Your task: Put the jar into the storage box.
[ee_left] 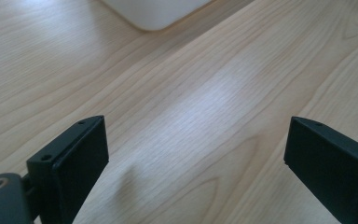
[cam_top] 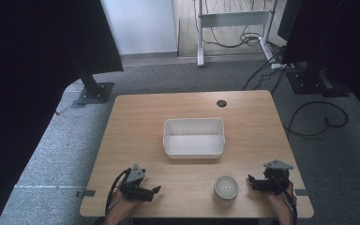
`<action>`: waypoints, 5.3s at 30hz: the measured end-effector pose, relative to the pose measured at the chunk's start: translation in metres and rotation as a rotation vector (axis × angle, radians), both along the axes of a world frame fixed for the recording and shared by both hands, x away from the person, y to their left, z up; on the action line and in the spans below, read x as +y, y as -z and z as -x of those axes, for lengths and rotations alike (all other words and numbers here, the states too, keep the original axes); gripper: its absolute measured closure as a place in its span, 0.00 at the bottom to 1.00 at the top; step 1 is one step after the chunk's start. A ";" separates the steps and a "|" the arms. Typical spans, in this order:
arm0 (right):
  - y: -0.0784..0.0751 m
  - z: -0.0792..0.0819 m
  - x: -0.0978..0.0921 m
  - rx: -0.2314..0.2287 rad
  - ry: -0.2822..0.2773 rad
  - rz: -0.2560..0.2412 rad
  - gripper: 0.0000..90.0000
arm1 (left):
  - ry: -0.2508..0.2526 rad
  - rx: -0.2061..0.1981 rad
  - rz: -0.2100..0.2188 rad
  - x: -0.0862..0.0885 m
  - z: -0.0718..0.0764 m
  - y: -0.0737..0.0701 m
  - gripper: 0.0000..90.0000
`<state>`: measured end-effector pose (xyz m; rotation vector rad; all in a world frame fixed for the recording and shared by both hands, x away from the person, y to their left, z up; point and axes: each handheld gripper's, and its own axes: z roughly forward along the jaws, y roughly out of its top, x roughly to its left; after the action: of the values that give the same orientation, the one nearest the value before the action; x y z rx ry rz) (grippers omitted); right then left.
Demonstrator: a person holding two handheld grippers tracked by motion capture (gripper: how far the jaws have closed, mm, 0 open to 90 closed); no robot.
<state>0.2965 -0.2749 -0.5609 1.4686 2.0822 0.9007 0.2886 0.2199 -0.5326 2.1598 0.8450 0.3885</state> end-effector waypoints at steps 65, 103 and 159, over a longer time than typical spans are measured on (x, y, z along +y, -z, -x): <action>0.000 0.001 0.001 0.004 -0.010 0.001 0.02 | 0.323 -0.036 0.103 -0.139 0.016 -0.009 0.03; 0.000 0.001 0.001 0.004 -0.020 0.003 0.02 | 0.424 -0.049 0.087 -0.207 0.019 0.000 0.04; 0.000 0.001 0.001 0.003 -0.025 0.003 0.02 | 0.387 -0.094 0.010 -0.217 0.004 -0.010 0.11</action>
<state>0.2957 -0.2736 -0.5611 1.4464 2.1077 0.9054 0.2843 0.0027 -0.5226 2.2139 0.3622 0.2840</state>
